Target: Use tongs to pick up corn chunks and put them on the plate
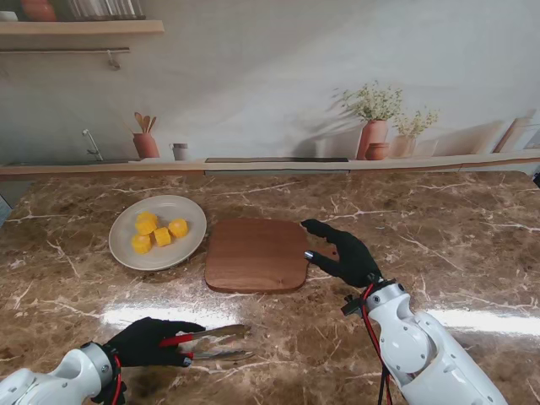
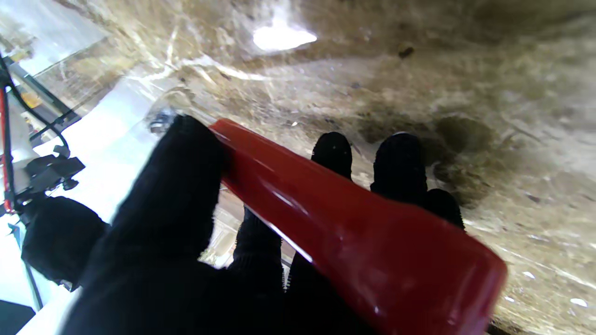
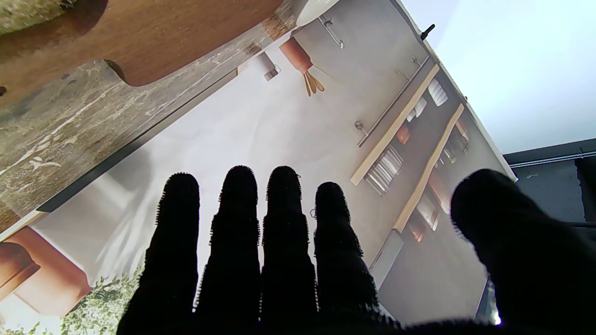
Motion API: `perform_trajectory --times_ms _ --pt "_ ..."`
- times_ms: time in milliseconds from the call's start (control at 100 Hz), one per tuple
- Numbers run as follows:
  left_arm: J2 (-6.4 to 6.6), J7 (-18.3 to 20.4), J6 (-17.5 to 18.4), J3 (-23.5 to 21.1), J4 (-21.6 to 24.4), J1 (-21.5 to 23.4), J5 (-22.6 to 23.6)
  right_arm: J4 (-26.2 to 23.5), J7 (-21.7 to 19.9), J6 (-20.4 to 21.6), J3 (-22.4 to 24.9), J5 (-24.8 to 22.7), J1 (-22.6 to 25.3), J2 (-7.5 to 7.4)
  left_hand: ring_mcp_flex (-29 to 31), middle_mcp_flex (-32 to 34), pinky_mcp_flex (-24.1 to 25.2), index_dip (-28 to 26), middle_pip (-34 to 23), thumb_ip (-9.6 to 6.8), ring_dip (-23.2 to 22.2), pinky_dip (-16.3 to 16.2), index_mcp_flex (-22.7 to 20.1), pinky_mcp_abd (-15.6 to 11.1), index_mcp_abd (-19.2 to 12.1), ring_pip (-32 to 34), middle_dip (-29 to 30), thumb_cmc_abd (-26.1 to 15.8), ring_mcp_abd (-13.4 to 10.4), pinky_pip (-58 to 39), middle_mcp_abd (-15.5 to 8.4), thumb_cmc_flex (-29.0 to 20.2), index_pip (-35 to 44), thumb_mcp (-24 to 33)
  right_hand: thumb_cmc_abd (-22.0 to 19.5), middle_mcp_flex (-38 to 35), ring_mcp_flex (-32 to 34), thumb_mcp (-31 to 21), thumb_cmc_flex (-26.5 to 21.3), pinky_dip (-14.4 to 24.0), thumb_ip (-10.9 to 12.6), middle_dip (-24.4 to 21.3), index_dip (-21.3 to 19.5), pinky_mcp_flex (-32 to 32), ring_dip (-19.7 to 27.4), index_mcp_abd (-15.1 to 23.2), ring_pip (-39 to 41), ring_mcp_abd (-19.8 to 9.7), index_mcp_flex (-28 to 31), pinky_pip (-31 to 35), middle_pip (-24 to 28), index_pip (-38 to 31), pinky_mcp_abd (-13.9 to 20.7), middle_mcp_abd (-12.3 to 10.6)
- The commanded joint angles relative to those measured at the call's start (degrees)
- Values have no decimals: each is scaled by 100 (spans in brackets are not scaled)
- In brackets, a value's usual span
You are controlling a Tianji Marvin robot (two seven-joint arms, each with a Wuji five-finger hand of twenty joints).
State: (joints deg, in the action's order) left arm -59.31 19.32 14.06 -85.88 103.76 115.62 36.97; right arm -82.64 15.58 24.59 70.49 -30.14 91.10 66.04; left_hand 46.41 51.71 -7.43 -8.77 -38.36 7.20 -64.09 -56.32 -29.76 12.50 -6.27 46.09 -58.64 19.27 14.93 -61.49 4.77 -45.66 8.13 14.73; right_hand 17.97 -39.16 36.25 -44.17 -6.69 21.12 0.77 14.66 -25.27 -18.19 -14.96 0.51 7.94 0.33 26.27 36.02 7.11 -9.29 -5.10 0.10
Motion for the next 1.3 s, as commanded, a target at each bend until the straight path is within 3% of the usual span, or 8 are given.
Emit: perform_trajectory --times_ms 0,140,270,570,930,1090,1260,1290 --pt "43 56 -66 -3 -41 -29 102 -10 -71 -17 25 20 52 12 -255 -103 153 -10 76 -137 228 109 -14 -91 -214 -273 157 -189 -181 153 -889 138 208 1129 -72 -13 122 39 -103 166 -159 45 8 -15 -112 165 40 14 23 129 30 17 5 -151" --pt "71 265 -193 -29 -54 -121 21 -27 -70 -3 49 46 71 16 -653 -628 304 39 245 -273 548 291 210 -106 -95 -784 1202 31 -278 436 -908 816 117 1508 -71 -18 158 37 -106 167 -158 46 8 -17 -127 165 58 16 26 132 32 16 3 -158" --pt "84 330 -180 -68 -36 -172 102 -36 -62 4 59 49 80 18 -870 -843 442 46 418 -265 694 329 290 -88 -80 -1025 1508 150 -322 562 -897 1059 100 1309 -70 -15 177 38 -105 166 -158 45 8 -17 -140 161 66 21 22 134 30 18 -1 -155" --pt "106 495 -220 -205 87 -194 269 -31 -37 14 73 56 83 25 -1180 -1106 649 -34 823 -310 1083 362 182 -90 -141 -1490 2023 81 -395 825 -841 1034 266 921 -71 -18 224 38 -105 167 -159 44 8 -24 -168 165 86 24 24 142 30 17 -6 -156" --pt "69 327 -292 -317 198 -119 465 -14 -22 28 88 60 79 28 -1998 -2180 1041 -69 1792 -353 1803 534 277 -344 -48 -2327 3148 -16 -610 1427 -739 1058 308 599 -72 -23 262 40 -106 165 -159 43 8 -35 -196 166 99 21 24 150 31 17 -9 -148" --pt "1 -30 -228 -433 351 -13 476 -18 -7 22 104 45 85 29 -2537 -2890 1111 -22 2210 -387 2984 1310 364 -681 -16 -3307 3829 -70 -926 2368 -832 1134 232 141 -71 -18 251 39 -106 161 -159 41 7 -26 -199 167 90 18 33 145 28 13 0 -150" --pt "-106 -610 -188 -447 516 15 441 -30 33 36 117 -6 96 29 -2624 -3097 990 65 2284 -451 3340 1671 516 -1028 -47 -3503 4056 -187 -1089 2472 -851 1099 74 -414 -72 -16 229 43 -104 154 -159 39 8 -18 -197 166 78 20 36 134 27 12 8 -149" --pt "-124 -700 -193 -421 540 -2 404 -35 42 40 121 -16 100 29 -2657 -3138 996 68 2284 -508 3378 1927 513 -1134 -44 -3518 4105 -292 -1135 2341 -852 949 81 -811 -68 -23 227 41 -110 153 -158 40 8 -21 -196 161 77 18 35 134 29 13 8 -156"
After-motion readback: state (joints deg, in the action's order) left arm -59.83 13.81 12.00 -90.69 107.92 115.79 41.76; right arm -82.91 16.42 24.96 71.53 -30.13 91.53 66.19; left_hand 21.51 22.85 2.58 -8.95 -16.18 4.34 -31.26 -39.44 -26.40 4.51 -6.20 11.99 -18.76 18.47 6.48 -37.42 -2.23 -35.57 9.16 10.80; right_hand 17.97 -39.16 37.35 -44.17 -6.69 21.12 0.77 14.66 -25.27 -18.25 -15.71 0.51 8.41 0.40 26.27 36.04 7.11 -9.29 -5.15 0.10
